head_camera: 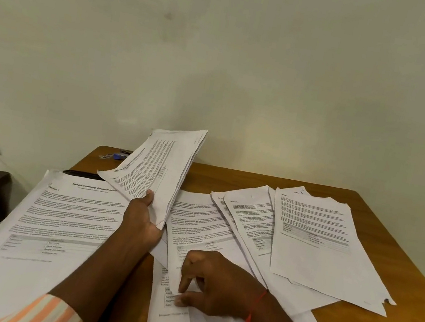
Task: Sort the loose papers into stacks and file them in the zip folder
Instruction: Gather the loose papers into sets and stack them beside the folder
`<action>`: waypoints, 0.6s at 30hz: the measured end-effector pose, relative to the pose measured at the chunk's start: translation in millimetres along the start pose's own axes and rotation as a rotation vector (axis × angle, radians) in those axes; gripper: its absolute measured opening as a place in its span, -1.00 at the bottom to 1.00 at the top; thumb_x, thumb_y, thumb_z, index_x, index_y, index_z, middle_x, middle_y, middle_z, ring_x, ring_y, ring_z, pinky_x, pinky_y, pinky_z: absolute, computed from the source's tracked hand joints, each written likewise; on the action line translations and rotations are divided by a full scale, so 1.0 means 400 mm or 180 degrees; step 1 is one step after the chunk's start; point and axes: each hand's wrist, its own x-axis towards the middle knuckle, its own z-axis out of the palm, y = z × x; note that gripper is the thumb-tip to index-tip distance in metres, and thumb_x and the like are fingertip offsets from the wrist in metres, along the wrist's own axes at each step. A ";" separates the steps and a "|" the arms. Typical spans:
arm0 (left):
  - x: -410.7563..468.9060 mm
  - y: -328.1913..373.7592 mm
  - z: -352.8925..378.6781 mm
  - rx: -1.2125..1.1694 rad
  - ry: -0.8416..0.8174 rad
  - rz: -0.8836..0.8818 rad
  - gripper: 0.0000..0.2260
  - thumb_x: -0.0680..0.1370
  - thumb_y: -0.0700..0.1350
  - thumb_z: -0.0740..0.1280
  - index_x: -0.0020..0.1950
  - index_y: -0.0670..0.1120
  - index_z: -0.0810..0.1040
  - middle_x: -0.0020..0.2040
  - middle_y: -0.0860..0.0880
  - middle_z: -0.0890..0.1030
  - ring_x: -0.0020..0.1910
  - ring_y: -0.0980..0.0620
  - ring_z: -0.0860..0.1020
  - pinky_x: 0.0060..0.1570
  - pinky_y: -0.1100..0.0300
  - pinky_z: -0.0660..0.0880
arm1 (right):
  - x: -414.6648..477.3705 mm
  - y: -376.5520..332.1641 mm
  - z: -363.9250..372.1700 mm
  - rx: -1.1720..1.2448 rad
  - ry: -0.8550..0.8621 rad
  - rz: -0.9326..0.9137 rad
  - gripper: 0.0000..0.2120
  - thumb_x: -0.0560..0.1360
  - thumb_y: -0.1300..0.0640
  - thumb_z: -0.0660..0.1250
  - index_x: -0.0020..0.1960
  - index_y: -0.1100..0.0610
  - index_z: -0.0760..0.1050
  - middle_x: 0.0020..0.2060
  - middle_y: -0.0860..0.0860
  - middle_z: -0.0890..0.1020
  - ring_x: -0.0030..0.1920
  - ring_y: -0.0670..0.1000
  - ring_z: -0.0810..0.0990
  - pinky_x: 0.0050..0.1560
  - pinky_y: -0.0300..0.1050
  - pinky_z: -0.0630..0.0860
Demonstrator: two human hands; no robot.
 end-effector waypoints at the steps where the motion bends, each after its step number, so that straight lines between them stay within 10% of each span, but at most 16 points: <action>1: 0.001 0.000 -0.001 0.0001 0.0006 0.0003 -0.70 0.67 -0.14 0.29 0.40 0.01 0.51 0.16 -0.05 0.70 -0.01 -0.07 0.69 -0.36 0.00 0.66 | 0.000 -0.001 0.000 0.0011 -0.0019 0.0004 -0.79 0.50 -0.07 0.48 0.02 0.05 0.66 0.00 -0.14 0.52 -0.19 -0.32 0.37 -0.23 -0.37 0.24; 9: -0.001 -0.001 0.001 0.0037 -0.0083 0.0080 -0.73 0.67 -0.14 0.28 0.37 0.02 0.52 0.08 -0.05 0.72 -0.03 -0.07 0.69 -0.17 -0.06 0.68 | -0.002 0.006 -0.006 -0.0127 0.0031 -0.0021 -0.82 0.51 -0.07 0.46 -0.02 0.03 0.65 -0.07 -0.16 0.53 -0.16 -0.34 0.40 -0.19 -0.44 0.25; 14: -0.005 -0.005 0.013 0.0195 -0.0077 0.0216 -0.87 0.69 -0.14 0.25 0.12 0.06 0.55 -0.15 -0.05 0.75 -0.10 -0.12 0.68 0.24 -0.31 0.49 | -0.017 0.072 -0.041 -0.0729 0.1241 0.0631 -0.83 0.52 -0.15 0.34 -0.03 -0.07 0.59 -0.02 -0.17 0.56 -0.10 -0.11 0.61 -0.09 -0.05 0.55; 18: 0.005 -0.005 0.003 0.0249 -0.0093 0.0282 -0.85 0.68 -0.14 0.27 0.15 0.09 0.56 0.20 -0.09 0.67 0.15 -0.14 0.62 0.36 -0.30 0.43 | -0.019 0.108 -0.060 -0.1113 0.1842 0.1364 -0.83 0.54 0.10 0.36 0.12 -0.05 0.59 0.07 -0.12 0.55 -0.02 -0.04 0.61 -0.12 -0.15 0.53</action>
